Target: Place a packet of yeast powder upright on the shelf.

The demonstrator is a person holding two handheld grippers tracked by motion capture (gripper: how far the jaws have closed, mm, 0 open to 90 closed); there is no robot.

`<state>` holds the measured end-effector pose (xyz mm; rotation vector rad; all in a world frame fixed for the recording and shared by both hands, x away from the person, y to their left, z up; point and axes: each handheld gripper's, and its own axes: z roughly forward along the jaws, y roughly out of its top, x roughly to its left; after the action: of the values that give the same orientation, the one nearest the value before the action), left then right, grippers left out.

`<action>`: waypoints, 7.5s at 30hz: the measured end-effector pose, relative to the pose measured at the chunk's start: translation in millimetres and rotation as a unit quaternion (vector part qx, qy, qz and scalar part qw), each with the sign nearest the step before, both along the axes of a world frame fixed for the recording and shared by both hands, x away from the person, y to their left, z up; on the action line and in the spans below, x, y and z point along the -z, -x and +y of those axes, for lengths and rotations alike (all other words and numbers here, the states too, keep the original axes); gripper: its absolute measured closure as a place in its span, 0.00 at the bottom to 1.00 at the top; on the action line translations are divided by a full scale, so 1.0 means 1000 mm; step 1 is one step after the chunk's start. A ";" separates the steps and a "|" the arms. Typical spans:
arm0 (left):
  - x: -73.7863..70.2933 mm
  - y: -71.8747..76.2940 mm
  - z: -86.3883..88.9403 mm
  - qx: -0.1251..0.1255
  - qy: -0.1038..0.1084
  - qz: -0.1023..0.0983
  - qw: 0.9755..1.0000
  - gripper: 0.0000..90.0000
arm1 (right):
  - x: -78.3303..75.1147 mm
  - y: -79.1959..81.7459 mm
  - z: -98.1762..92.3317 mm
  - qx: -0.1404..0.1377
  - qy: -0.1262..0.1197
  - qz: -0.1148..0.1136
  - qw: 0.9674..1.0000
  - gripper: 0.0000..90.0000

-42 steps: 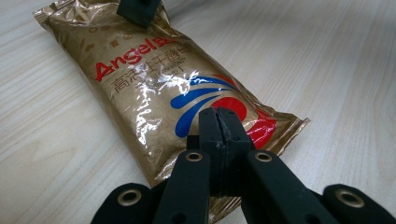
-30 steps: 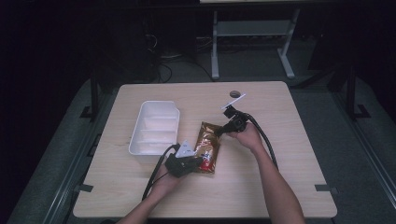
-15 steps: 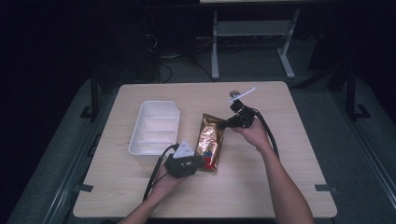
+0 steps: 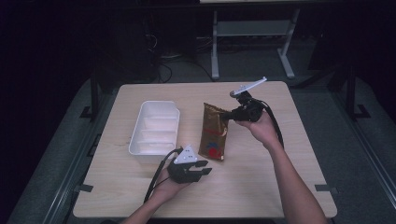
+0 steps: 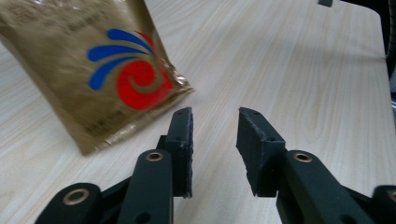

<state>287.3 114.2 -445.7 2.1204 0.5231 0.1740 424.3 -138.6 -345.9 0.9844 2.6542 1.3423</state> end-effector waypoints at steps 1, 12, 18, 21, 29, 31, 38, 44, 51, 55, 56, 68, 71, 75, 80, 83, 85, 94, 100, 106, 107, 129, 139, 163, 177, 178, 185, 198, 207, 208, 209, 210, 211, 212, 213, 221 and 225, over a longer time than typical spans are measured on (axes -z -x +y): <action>0.000 0.001 0.000 0.001 0.000 -0.002 1.000 0.72 | -0.004 0.001 0.002 -0.002 0.004 -0.007 1.000 1.00; 0.000 0.011 0.005 0.020 -0.005 -0.016 1.000 0.63 | -0.034 0.008 0.016 -0.016 0.005 -0.036 0.999 1.00; -0.001 0.017 0.007 0.023 -0.009 -0.024 0.999 0.60 | -0.043 0.010 0.019 -0.020 -0.004 -0.045 0.999 1.00; -0.002 0.019 0.008 0.025 -0.007 -0.025 0.999 0.58 | -0.048 0.011 0.021 -0.025 -0.006 -0.050 0.998 1.00; -0.003 0.025 0.011 0.037 -0.005 -0.023 0.999 0.54 | -0.063 0.012 0.032 -0.043 -0.008 -0.061 0.997 1.00; -0.004 0.026 0.012 0.037 -0.004 -0.022 0.999 0.53 | -0.066 0.012 0.035 -0.047 -0.009 -0.064 0.997 1.00; -0.004 0.028 0.014 0.041 -0.003 -0.018 0.999 0.52 | -0.081 0.007 0.051 -0.069 -0.018 -0.069 0.995 1.00; -0.003 0.027 0.014 0.041 -0.005 -0.018 0.999 0.51 | -0.093 0.003 0.069 -0.090 -0.019 -0.081 0.992 1.00; -0.003 0.025 0.016 0.041 -0.007 -0.018 0.999 0.50 | -0.100 -0.002 0.086 -0.107 -0.022 -0.085 0.990 1.00; -0.003 0.024 0.018 0.039 -0.005 -0.018 0.999 0.50 | -0.102 -0.005 0.097 -0.117 -0.023 -0.086 0.989 1.00; -0.003 0.024 0.018 0.038 -0.004 -0.019 0.999 0.50 | -0.102 -0.005 0.097 -0.117 -0.023 -0.086 0.989 1.00; -0.003 0.024 0.018 0.040 -0.008 -0.020 0.999 0.48 | -0.103 -0.011 0.121 -0.136 -0.027 -0.091 0.986 1.00; -0.002 0.023 0.018 0.040 -0.011 -0.018 0.999 0.48 | -0.102 -0.012 0.128 -0.142 -0.028 -0.092 0.985 1.00; -0.002 0.023 0.019 0.040 -0.011 -0.018 0.999 0.47 | -0.098 -0.015 0.137 -0.147 -0.029 -0.092 0.984 1.00; -0.002 0.023 0.020 0.039 -0.010 -0.017 0.999 0.47 | -0.092 -0.017 0.146 -0.154 -0.028 -0.089 0.984 1.00; -0.002 0.023 0.019 0.040 -0.011 -0.016 0.999 0.47 | -0.089 -0.019 0.152 -0.157 -0.029 -0.087 0.983 1.00; -0.002 0.023 0.020 0.039 -0.009 -0.017 0.999 0.47 | -0.088 -0.019 0.156 -0.158 -0.029 -0.087 0.983 1.00; -0.003 0.021 0.022 0.037 -0.007 -0.016 0.999 0.47 | -0.080 -0.023 0.174 -0.167 -0.016 -0.083 0.982 1.00; -0.003 0.021 0.022 0.035 -0.005 -0.017 0.999 0.47 | -0.075 -0.024 0.183 -0.172 -0.011 -0.083 0.981 1.00; -0.003 0.021 0.022 0.034 -0.003 -0.018 0.999 0.47 | -0.071 -0.025 0.191 -0.177 -0.008 -0.080 0.981 1.00; -0.003 0.021 0.022 0.034 -0.003 -0.017 0.999 0.47 | -0.071 -0.025 0.193 -0.178 -0.009 -0.080 0.981 1.00; -0.004 0.020 0.024 0.031 0.000 -0.017 0.999 0.47 | -0.064 -0.034 0.212 -0.179 -0.008 -0.083 0.980 1.00; -0.004 0.020 0.024 0.032 0.000 -0.017 0.999 0.47 | -0.052 -0.037 0.214 -0.177 -0.010 -0.070 0.982 0.99; -0.003 0.019 0.024 0.029 0.001 -0.016 0.999 0.47 | 0.000 -0.056 0.197 -0.118 -0.014 0.009 0.993 0.75; -0.003 0.019 0.026 0.025 0.003 -0.015 1.000 0.46 | 0.015 -0.062 0.185 -0.105 -0.019 0.046 0.993 0.57; -0.003 0.018 0.026 0.025 0.003 -0.015 1.000 0.45 | 0.015 -0.062 0.184 -0.104 -0.021 0.046 0.993 0.57; -0.004 0.017 0.028 0.020 0.009 -0.014 1.000 0.44 | 0.012 -0.059 0.174 -0.104 -0.031 0.045 0.993 0.55; -0.004 0.016 0.028 0.017 0.010 -0.014 1.000 0.40 | 0.009 -0.052 0.152 -0.102 -0.045 0.046 0.993 0.52; -0.003 0.016 0.027 0.015 0.009 -0.015 1.000 0.38 | 0.009 -0.047 0.137 -0.101 -0.050 0.047 0.993 0.50; -0.003 0.016 0.027 0.015 0.009 -0.015 1.000 0.38 | 0.010 -0.047 0.136 -0.099 -0.050 0.051 0.993 0.50; -0.003 0.015 0.027 0.014 0.009 -0.014 1.000 0.38 | 0.010 -0.046 0.134 -0.099 -0.051 0.050 0.993 0.50; -0.002 0.015 0.027 0.013 0.009 -0.013 1.000 0.37 | 0.011 -0.046 0.131 -0.099 -0.052 0.049 0.992 0.50; -0.002 0.015 0.027 0.013 0.009 -0.013 1.000 0.37 | 0.011 -0.045 0.129 -0.098 -0.054 0.049 0.993 0.50; -0.002 0.015 0.027 0.012 0.009 -0.013 1.000 0.37 | 0.011 -0.044 0.127 -0.097 -0.054 0.048 0.993 0.50; -0.002 0.015 0.027 0.012 0.009 -0.013 1.000 0.37 | 0.011 -0.043 0.125 -0.096 -0.053 0.049 0.993 0.49; -0.002 0.014 0.027 0.010 0.015 -0.009 1.000 0.34 | 0.011 -0.037 0.101 -0.083 -0.056 0.048 0.994 0.48; -0.001 0.014 0.027 0.010 0.016 -0.006 1.000 0.34 | 0.013 -0.032 0.088 -0.077 -0.059 0.045 0.994 0.47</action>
<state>273.8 141.0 -444.5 2.0917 0.4940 0.1669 456.7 -50.2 -359.1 0.8861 2.7991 1.5357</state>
